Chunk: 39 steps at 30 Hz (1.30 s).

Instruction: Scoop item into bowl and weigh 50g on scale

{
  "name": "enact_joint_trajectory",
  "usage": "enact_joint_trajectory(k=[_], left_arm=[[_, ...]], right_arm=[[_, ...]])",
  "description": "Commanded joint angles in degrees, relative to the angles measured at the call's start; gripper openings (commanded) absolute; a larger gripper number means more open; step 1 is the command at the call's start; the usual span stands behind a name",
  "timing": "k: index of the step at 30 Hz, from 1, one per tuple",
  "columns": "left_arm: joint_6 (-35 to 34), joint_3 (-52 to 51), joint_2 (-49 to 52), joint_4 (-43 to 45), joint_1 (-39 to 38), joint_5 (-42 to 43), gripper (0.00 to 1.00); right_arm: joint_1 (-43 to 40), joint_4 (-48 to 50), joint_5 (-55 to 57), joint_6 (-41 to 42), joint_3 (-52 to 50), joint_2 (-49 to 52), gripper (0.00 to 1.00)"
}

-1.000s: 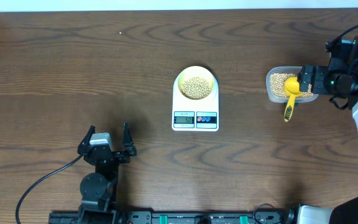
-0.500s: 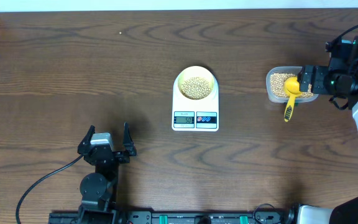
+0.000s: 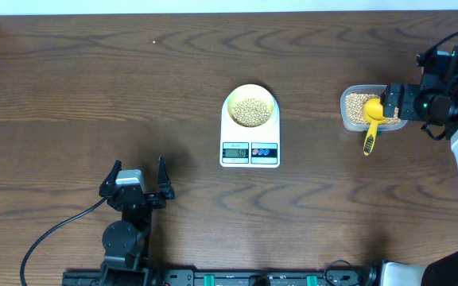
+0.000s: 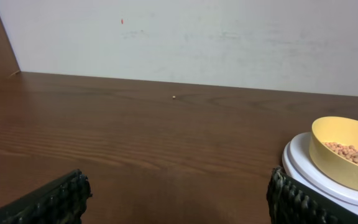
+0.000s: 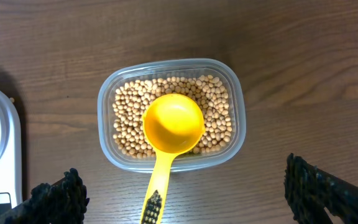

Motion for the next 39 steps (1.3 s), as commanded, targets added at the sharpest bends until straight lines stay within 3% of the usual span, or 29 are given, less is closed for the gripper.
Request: enact_joint_trajectory(k=[1, 19, 27, 39], left_arm=[[1.0, -0.6, -0.5, -3.0, 0.2, -0.8, 0.93], [1.0, -0.6, -0.5, -3.0, 0.2, -0.8, 0.93], [1.0, -0.6, -0.5, -3.0, 0.2, -0.8, 0.93], [1.0, -0.6, -0.5, -3.0, 0.2, -0.8, 0.93]], right_arm=[[0.0, -0.1, 0.2, -0.7, 0.9, -0.5, 0.99], [0.1, 0.8, 0.2, -0.7, 0.5, -0.6, 0.99], [4.2, 19.6, 0.2, -0.7, -8.0, -4.4, 0.99], [6.6, 47.3, 0.2, 1.6, -36.2, -19.1, 0.99]])
